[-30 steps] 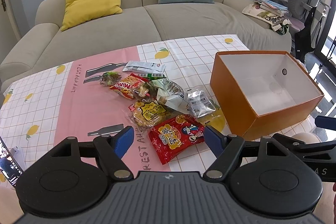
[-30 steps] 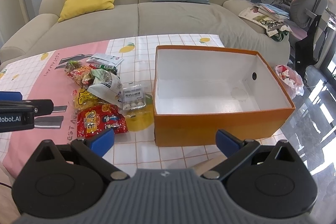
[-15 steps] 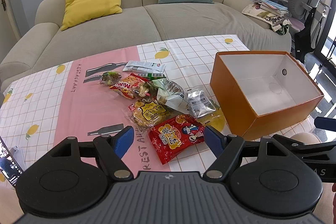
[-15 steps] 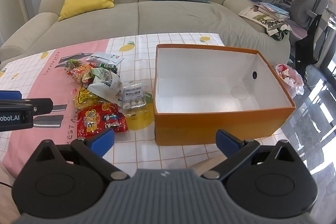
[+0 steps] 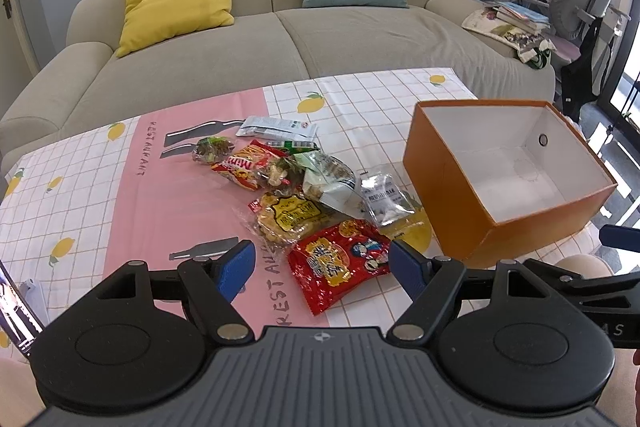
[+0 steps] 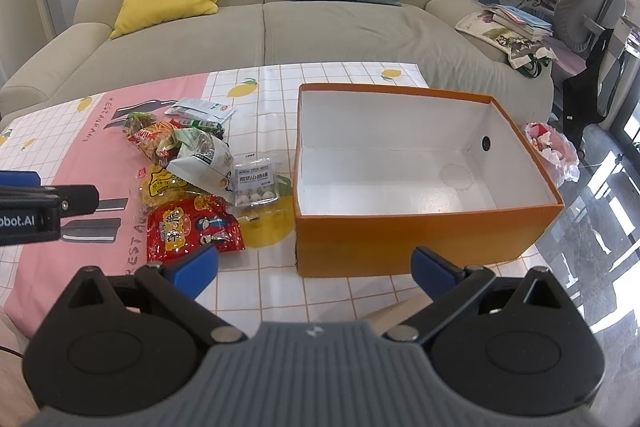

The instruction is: Organize snacks

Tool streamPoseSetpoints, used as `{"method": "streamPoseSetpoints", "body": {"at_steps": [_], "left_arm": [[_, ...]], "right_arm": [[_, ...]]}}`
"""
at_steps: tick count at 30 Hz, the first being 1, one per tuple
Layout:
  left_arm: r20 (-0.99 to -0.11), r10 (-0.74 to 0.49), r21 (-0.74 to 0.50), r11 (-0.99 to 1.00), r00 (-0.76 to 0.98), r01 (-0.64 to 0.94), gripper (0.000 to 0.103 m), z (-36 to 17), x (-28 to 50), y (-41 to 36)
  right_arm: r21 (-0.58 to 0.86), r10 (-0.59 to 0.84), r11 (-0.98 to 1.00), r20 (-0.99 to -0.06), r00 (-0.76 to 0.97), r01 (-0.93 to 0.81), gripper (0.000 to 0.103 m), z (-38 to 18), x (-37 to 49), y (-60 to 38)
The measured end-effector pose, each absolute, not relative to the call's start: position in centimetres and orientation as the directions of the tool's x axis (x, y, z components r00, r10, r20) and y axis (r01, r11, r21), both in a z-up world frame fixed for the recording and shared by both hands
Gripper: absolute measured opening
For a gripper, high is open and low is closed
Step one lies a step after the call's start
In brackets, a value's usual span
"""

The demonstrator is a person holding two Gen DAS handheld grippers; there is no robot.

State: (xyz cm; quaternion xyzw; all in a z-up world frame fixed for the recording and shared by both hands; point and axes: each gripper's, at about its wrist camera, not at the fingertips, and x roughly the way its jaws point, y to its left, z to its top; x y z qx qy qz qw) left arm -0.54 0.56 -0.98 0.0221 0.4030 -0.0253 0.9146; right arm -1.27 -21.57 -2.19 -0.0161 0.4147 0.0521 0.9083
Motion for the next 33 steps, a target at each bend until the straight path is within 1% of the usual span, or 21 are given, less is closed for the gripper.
{"method": "streamPoseSetpoints", "body": {"at_steps": [3, 5, 8, 10, 11, 12, 13, 16, 17, 19, 21, 24, 26, 28, 29, 31, 33], "left_arm": [[-0.736, -0.031, 0.010, 0.998, 0.676, 0.056, 0.089, -1.2, -0.4, 1.9], [-0.739, -0.037, -0.003, 0.999, 0.673, 0.052, 0.084, -1.4, -0.4, 2.7], [-0.755, -0.053, -0.018, 0.998, 0.653, 0.060, 0.082, -2.1, -0.1, 3.7], [-0.762, -0.075, -0.032, 0.996, 0.643, 0.078, 0.071, -2.5, 0.1, 4.3], [-0.765, -0.086, -0.041, 0.996, 0.638, 0.084, 0.068, -2.8, 0.2, 4.5], [-0.769, -0.092, -0.050, 0.995, 0.633, 0.084, 0.062, -3.0, 0.3, 4.8], [-0.775, -0.105, -0.066, 0.994, 0.623, 0.085, 0.058, -3.3, 0.4, 5.0], [-0.788, -0.147, -0.109, 0.989, 0.598, 0.098, 0.058, -4.2, 0.9, 5.6], [-0.791, -0.152, -0.115, 0.988, 0.592, 0.099, 0.058, -4.5, 1.0, 5.7], [-0.801, -0.154, -0.120, 0.988, 0.578, 0.096, 0.060, -5.1, 1.4, 5.9], [-0.811, -0.159, -0.128, 0.987, 0.563, 0.095, 0.060, -5.8, 1.8, 6.1], [-0.829, -0.173, -0.152, 0.985, 0.532, 0.084, 0.060, -6.9, 2.3, 6.7], [-0.841, -0.172, -0.156, 0.985, 0.513, 0.075, 0.060, -7.7, 2.6, 7.0], [-0.851, -0.157, -0.144, 0.987, 0.501, 0.065, 0.059, -8.5, 3.0, 7.2], [-0.857, -0.144, -0.134, 0.989, 0.494, 0.056, 0.059, -8.9, 3.2, 7.4], [-0.865, -0.125, -0.127, 0.992, 0.485, 0.029, 0.059, -9.5, 3.6, 8.0], [-0.866, -0.112, -0.135, 0.991, 0.488, -0.012, 0.059, -9.9, 4.0, 9.0]], "right_arm": [[0.025, 0.109, 0.991, -0.741, 0.663, -0.135, 0.100, -2.3, -1.4, -21.4], [0.035, 0.131, 0.987, -0.737, 0.663, -0.156, 0.100, -2.4, -1.4, -21.0], [0.038, 0.162, 0.980, -0.721, 0.673, -0.194, 0.100, -2.7, -1.4, -20.1], [0.021, 0.165, 0.977, -0.706, 0.689, -0.213, 0.099, -2.8, -1.3, -19.4], [0.016, 0.174, 0.973, -0.696, 0.697, -0.228, 0.099, -2.9, -1.3, -19.0], [0.014, 0.186, 0.970, -0.689, 0.700, -0.245, 0.095, -3.0, -1.2, -18.7], [0.011, 0.192, 0.967, -0.687, 0.700, -0.255, 0.088, -3.2, -1.1, -18.4], [0.008, 0.204, 0.960, -0.701, 0.683, -0.279, 0.076, -3.9, -0.3, -17.5], [0.012, 0.210, 0.959, -0.704, 0.678, -0.284, 0.074, -4.2, 0.0, -17.3], [0.015, 0.222, 0.953, -0.712, 0.666, -0.302, 0.067, -4.8, 0.6, -16.6], [0.018, 0.240, 0.945, -0.718, 0.653, -0.327, 0.064, -5.5, 1.1, -15.7], [0.011, 0.262, 0.927, -0.735, 0.625, -0.375, 0.065, -6.8, 2.1, -14.2], [0.006, 0.264, 0.918, -0.752, 0.603, -0.396, 0.071, -7.7, 2.9, -13.4], [0.024, 0.271, 0.918, -0.767, 0.582, -0.396, 0.084, -8.5, 3.8, -12.9], [0.036, 0.275, 0.919, -0.772, 0.573, -0.392, 0.085, -8.9, 4.3, -12.8], [0.061, 0.280, 0.922, -0.788, 0.548, -0.383, 0.094, -9.7, 5.4, -12.4], [0.079, 0.285, 0.922, -0.801, 0.527, -0.380, 0.098, -10.7, 6.4, -11.8]]}}
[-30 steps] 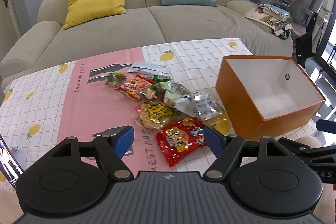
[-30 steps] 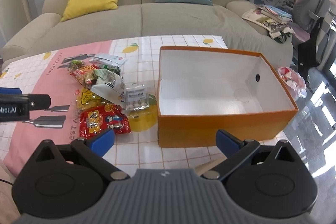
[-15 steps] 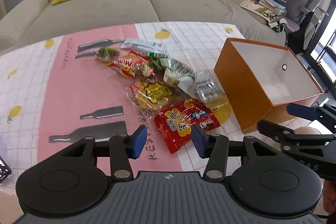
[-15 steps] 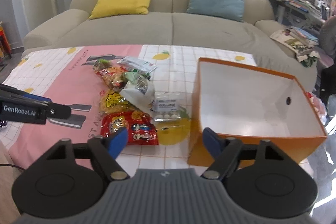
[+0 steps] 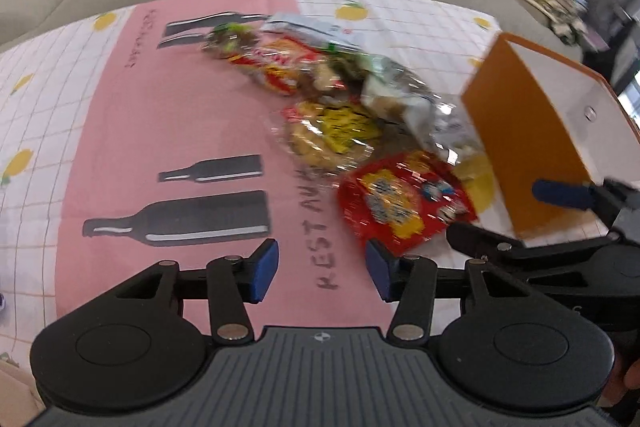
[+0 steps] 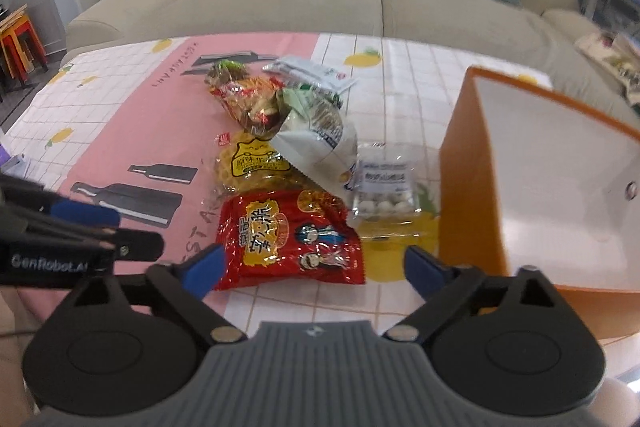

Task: Organize snacks
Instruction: 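Lower both tools toward the snack pile, aiming at the red and yellow bags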

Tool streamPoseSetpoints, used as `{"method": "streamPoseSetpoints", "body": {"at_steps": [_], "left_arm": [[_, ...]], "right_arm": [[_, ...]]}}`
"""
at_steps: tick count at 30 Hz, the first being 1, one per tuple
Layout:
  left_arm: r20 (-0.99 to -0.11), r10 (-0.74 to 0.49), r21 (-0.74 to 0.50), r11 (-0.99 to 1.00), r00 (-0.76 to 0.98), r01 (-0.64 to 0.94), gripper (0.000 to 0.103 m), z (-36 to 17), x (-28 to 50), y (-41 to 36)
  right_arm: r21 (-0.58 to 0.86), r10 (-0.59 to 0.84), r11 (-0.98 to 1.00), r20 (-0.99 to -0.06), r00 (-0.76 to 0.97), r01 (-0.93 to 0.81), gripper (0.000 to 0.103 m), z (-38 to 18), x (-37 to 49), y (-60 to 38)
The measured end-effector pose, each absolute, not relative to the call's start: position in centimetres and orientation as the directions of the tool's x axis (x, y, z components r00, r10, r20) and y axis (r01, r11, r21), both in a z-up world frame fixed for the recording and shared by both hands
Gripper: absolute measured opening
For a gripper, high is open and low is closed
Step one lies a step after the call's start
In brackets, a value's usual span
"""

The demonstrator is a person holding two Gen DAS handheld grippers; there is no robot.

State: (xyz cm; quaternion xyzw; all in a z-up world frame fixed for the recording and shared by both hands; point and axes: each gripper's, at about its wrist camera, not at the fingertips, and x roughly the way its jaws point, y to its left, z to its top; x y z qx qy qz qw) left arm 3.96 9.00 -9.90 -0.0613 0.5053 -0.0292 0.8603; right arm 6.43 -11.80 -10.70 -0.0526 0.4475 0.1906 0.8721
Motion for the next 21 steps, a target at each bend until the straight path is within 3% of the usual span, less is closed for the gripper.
{"method": "streamPoseSetpoints", "body": {"at_steps": [7, 21], "left_arm": [[-0.872, -0.082, -0.136, 0.988, 0.482, -0.079, 0.072, -10.7, 5.2, 10.7], [-0.876, -0.131, -0.162, 0.986, 0.464, -0.027, 0.074, -12.5, 7.3, 9.7]], "right_arm": [[0.078, 0.270, 0.923, -0.831, 0.486, -0.378, 0.100, -14.1, 8.5, -9.5], [0.031, 0.269, 0.898, -0.828, 0.492, -0.439, 0.100, -17.1, 9.7, -7.6]]}}
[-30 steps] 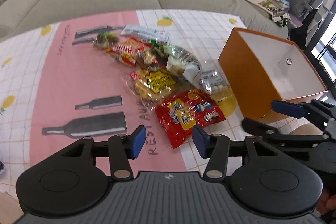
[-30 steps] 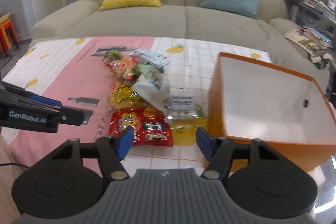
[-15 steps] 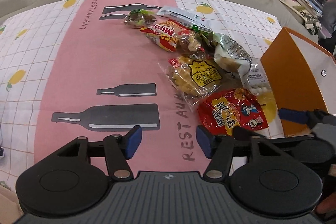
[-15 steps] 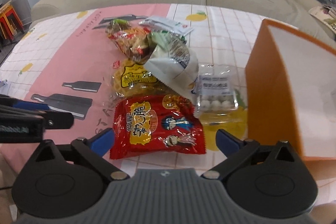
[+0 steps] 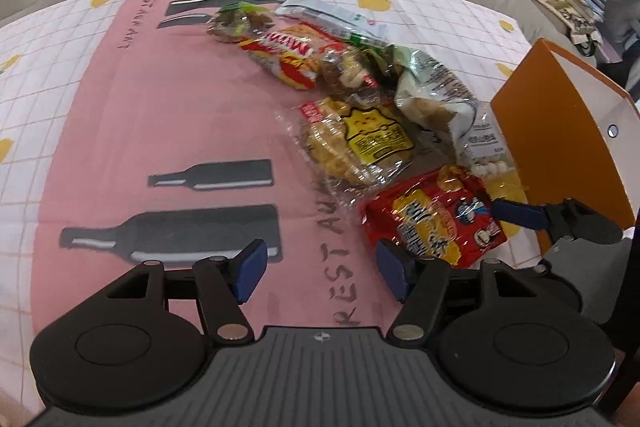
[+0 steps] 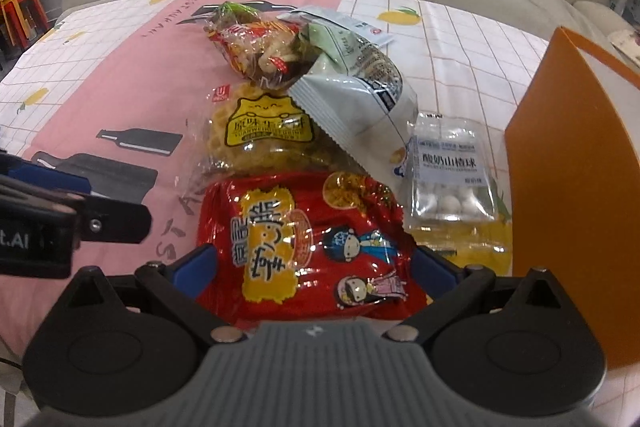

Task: Organize snacks
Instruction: 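Lower both tools toward the snack pile, aiming at the red and yellow bags, then grasp the yellow-labelled cracker bag with left tool while right tool grasps red spicy-strip bag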

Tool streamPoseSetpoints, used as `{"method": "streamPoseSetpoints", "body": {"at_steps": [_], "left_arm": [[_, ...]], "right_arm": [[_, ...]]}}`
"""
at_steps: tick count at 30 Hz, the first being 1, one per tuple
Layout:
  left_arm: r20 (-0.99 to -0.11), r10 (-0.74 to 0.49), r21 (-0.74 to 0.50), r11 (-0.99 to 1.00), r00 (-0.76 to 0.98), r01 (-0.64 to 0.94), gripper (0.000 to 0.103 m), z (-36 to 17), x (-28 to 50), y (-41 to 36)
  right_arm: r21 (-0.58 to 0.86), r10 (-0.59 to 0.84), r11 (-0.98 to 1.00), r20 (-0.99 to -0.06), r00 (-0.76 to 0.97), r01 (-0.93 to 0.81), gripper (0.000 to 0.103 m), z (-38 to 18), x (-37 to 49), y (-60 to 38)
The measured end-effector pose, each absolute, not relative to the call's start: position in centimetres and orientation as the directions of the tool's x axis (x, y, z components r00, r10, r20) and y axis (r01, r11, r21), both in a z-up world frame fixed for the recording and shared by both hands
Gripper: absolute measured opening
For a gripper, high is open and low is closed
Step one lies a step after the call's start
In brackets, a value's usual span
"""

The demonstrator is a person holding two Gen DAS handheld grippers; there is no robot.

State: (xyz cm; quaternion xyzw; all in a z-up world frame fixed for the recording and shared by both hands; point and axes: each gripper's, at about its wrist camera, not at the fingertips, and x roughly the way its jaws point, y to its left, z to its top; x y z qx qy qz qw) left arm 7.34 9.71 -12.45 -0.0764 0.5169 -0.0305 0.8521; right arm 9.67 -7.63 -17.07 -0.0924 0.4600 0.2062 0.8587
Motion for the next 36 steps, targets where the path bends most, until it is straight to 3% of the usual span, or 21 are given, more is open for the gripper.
{"method": "streamPoseSetpoints", "body": {"at_steps": [6, 11, 17, 23, 25, 31, 36], "left_arm": [[-0.860, -0.170, -0.183, 0.983, 0.482, 0.019, 0.074, -12.9, 8.7, 8.9], [-0.851, -0.172, -0.173, 0.984, 0.496, 0.045, 0.074, -13.5, 9.7, 8.3], [-0.852, -0.166, -0.154, 0.986, 0.497, 0.066, 0.064, -14.7, 10.7, 7.8], [-0.843, -0.135, -0.109, 0.991, 0.521, 0.082, 0.036, -15.2, 11.3, 6.8], [-0.838, -0.130, -0.103, 0.991, 0.529, 0.080, 0.027, -15.1, 11.1, 6.8], [-0.857, -0.107, -0.114, 0.993, 0.504, 0.018, 0.011, -14.6, 10.2, 7.8], [-0.891, -0.051, -0.084, 0.995, 0.451, -0.053, 0.008, -14.2, 8.3, 8.9]], "right_arm": [[0.044, 0.290, 0.890, -0.823, 0.489, -0.453, 0.099, -17.3, 9.9, -7.9], [0.025, 0.253, 0.906, -0.832, 0.494, -0.422, 0.092, -16.9, 9.9, -8.6], [-0.018, 0.207, 0.919, -0.828, 0.521, -0.394, 0.087, -16.8, 9.9, -9.1], [-0.016, 0.205, 0.922, -0.829, 0.521, -0.388, 0.089, -16.8, 9.9, -9.2], [-0.019, 0.197, 0.924, -0.833, 0.517, -0.383, 0.098, -17.0, 9.9, -9.2], [-0.022, 0.200, 0.920, -0.833, 0.516, -0.391, 0.100, -17.2, 9.8, -9.1], [0.023, 0.269, 0.891, -0.832, 0.485, -0.454, 0.098, -17.1, 9.1, -8.7]]}}
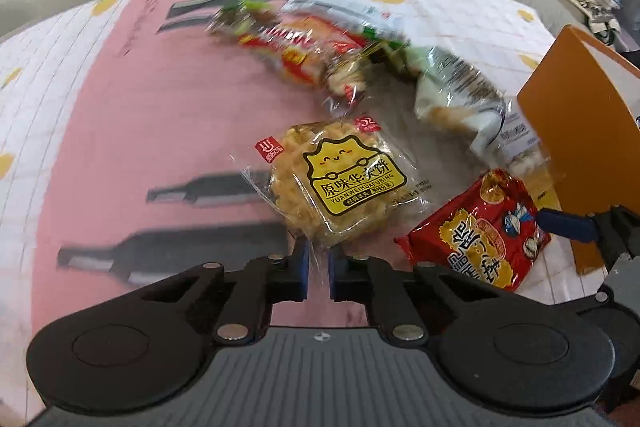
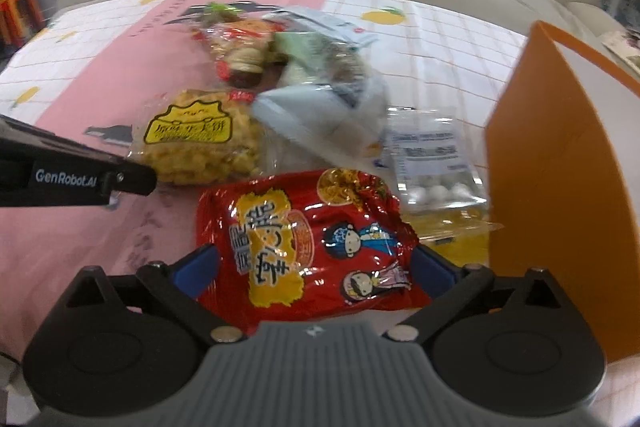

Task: Organize snacks
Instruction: 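Grasp the yellow-labelled cracker bag with left tool while right tool grasps red spicy-strip bag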

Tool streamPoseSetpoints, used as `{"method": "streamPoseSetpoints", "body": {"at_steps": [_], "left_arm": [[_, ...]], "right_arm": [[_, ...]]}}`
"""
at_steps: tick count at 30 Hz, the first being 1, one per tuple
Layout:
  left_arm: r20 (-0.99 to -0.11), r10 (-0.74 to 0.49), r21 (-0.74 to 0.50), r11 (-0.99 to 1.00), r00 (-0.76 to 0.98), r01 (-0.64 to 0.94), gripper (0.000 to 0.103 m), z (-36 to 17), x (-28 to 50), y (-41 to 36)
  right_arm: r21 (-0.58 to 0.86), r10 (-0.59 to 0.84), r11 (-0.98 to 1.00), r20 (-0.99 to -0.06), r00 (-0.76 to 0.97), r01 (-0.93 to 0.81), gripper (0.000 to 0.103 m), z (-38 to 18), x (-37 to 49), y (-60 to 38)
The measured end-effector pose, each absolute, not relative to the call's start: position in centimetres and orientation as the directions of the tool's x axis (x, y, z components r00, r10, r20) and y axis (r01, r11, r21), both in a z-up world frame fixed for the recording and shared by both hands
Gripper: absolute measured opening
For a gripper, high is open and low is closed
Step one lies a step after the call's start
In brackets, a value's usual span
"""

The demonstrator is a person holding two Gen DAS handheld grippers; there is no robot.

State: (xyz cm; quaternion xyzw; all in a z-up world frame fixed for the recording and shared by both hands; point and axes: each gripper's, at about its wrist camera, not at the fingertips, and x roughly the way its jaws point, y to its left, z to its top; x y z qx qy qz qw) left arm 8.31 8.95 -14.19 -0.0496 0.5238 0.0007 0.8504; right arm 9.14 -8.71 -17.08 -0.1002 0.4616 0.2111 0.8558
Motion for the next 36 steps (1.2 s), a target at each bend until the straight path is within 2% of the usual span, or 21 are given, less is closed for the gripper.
{"method": "streamPoseSetpoints", "body": {"at_steps": [5, 8, 14, 17, 18, 19, 20, 22, 23, 24, 25, 26, 29, 33, 34, 36], "left_arm": [[-0.911, -0.059, -0.086, 0.995, 0.409, -0.047, 0.007, -13.8, 6.1, 8.9], [-0.920, -0.087, -0.104, 0.994, 0.381, -0.024, 0.006, -13.6, 4.9, 8.3], [-0.925, -0.182, -0.174, 0.983, 0.335, 0.052, 0.009, -13.2, 2.9, 6.8], [-0.922, -0.205, -0.193, 0.979, 0.330, 0.067, 0.015, -12.9, 2.5, 6.6], [-0.920, -0.213, -0.200, 0.977, 0.329, 0.072, 0.022, -12.7, 2.4, 6.7], [-0.917, -0.219, -0.205, 0.976, 0.333, 0.078, 0.034, -12.5, 2.4, 6.8], [-0.912, -0.225, -0.207, 0.974, 0.344, 0.089, 0.040, -12.2, 2.3, 6.8], [-0.896, -0.231, -0.199, 0.972, 0.378, 0.122, 0.065, -11.4, 2.1, 7.1], [-0.886, -0.231, -0.189, 0.972, 0.403, 0.142, 0.070, -10.9, 2.1, 7.3], [-0.878, -0.227, -0.175, 0.972, 0.422, 0.160, 0.080, -10.6, 2.0, 7.3], [-0.874, -0.221, -0.155, 0.971, 0.434, 0.182, 0.086, -10.4, 2.2, 7.3], [-0.872, -0.214, -0.132, 0.969, 0.441, 0.210, 0.087, -10.2, 2.5, 7.2], [-0.880, -0.193, -0.061, 0.952, 0.434, 0.299, 0.087, -10.7, 3.9, 6.8], [-0.884, -0.154, 0.028, 0.924, 0.440, 0.381, 0.087, -11.9, 4.8, 6.5], [-0.885, -0.157, 0.034, 0.917, 0.438, 0.396, 0.087, -12.3, 5.0, 6.5], [-0.888, -0.186, 0.010, 0.907, 0.421, 0.422, 0.087, -12.9, 5.3, 6.8]], "right_arm": [[0.018, 0.272, 0.866, -0.855, 0.442, -0.500, 0.098, -16.7, 7.8, -8.5], [-0.014, 0.207, 0.888, -0.880, 0.428, -0.459, 0.098, -16.3, 7.5, -9.1], [0.009, 0.148, 0.939, -0.912, 0.382, -0.344, 0.097, -14.9, 6.5, -10.8], [0.011, 0.126, 0.951, -0.926, 0.355, -0.309, 0.086, -15.2, 5.9, -11.8], [0.010, 0.113, 0.958, -0.932, 0.344, -0.288, 0.080, -15.4, 5.8, -12.1], [0.008, 0.098, 0.966, -0.938, 0.334, -0.259, 0.076, -15.6, 5.8, -12.6], [0.011, 0.091, 0.971, -0.940, 0.330, -0.237, 0.075, -15.6, 5.9, -13.0], [0.032, 0.099, 0.979, -0.937, 0.336, -0.200, 0.074, -15.2, 5.8, -13.7], [0.055, 0.121, 0.980, -0.930, 0.348, -0.193, 0.074, -14.9, 5.6, -13.9], [0.092, 0.156, 0.978, -0.918, 0.364, -0.186, 0.079, -14.5, 5.5, -14.2], [0.120, 0.181, 0.976, -0.908, 0.378, -0.179, 0.089, -14.2, 5.5, -14.4], [0.141, 0.198, 0.975, -0.898, 0.394, -0.169, 0.092, -13.9, 5.4, -14.6], [0.181, 0.230, 0.971, -0.888, 0.398, -0.158, 0.093, -14.2, 5.8, -14.5], [0.223, 0.265, 0.963, -0.885, 0.382, -0.152, 0.077, -15.2, 6.6, -13.6], [0.213, 0.258, 0.965, -0.887, 0.384, -0.156, 0.073, -15.3, 6.5, -13.3], [0.205, 0.257, 0.964, -0.882, 0.394, -0.171, 0.071, -15.5, 7.0, -12.8]]}}
